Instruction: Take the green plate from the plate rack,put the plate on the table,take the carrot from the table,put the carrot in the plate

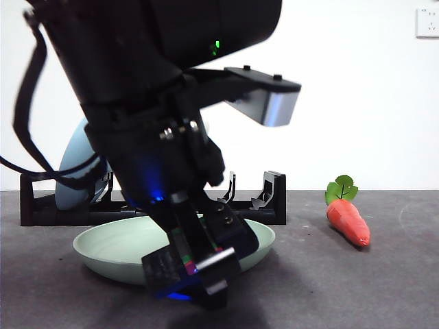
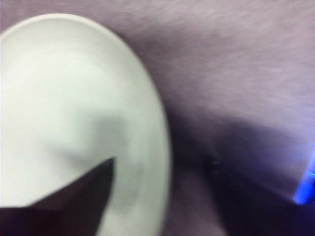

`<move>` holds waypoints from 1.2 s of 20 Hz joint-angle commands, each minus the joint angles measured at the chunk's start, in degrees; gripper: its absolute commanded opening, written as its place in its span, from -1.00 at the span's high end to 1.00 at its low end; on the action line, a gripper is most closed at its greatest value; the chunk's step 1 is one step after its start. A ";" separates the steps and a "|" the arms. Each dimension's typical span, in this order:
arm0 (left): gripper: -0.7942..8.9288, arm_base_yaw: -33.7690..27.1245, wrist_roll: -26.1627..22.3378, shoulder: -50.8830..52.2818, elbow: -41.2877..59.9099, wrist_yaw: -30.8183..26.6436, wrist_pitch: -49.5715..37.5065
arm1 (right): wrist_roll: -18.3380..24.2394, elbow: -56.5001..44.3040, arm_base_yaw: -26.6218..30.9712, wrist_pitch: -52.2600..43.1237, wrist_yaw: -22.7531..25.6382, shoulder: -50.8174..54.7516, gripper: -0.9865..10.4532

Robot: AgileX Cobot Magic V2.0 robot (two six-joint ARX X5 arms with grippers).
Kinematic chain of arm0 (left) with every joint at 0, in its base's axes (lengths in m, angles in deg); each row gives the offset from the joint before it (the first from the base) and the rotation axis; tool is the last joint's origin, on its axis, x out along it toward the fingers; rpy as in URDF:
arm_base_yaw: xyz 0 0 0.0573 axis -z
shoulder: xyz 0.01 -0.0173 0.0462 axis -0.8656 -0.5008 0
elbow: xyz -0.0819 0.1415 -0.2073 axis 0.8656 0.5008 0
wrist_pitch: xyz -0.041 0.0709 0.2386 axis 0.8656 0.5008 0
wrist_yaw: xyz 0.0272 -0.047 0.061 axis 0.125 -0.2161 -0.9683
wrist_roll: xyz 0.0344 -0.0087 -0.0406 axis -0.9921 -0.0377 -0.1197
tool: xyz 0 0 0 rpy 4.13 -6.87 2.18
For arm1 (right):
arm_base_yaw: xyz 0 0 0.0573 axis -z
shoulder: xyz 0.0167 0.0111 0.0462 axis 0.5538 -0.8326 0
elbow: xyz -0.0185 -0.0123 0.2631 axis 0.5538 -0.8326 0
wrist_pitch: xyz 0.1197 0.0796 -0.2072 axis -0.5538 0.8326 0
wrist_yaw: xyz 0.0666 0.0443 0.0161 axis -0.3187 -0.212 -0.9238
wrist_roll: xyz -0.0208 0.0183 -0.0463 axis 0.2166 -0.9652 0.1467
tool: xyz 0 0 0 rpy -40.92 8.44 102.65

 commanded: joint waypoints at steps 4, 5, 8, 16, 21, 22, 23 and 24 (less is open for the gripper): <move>0.11 0.33 8.39 11.10 -6.23 0.63 9.20 | -1.36 0.20 -1.27 -8.66 0.52 -8.63 -0.38; 0.11 0.33 9.92 13.44 -8.09 1.03 10.67 | -1.42 0.20 -1.64 -10.80 0.59 -10.82 -0.38; 0.11 0.33 14.08 21.16 -14.51 3.54 13.31 | -2.89 0.20 -2.86 -19.30 3.67 -19.30 -0.38; 0.11 0.31 16.52 31.41 -23.43 3.45 19.91 | -4.02 0.20 -7.74 -37.90 15.98 -39.30 -0.38; 0.11 0.31 17.68 32.35 -23.43 3.45 21.73 | -4.04 0.20 -10.75 -48.74 22.73 -48.00 -0.38; 0.11 0.31 17.68 32.35 -23.43 3.45 22.08 | -4.07 0.20 -11.02 -50.14 23.52 -49.35 -0.38; 0.11 0.31 17.68 32.35 -23.43 3.43 22.43 | -4.35 0.20 -11.04 -50.97 24.35 -50.45 -0.38; 0.11 0.31 17.66 32.35 -23.43 3.43 22.73 | -4.50 0.20 -11.02 -51.74 24.79 -51.49 -0.37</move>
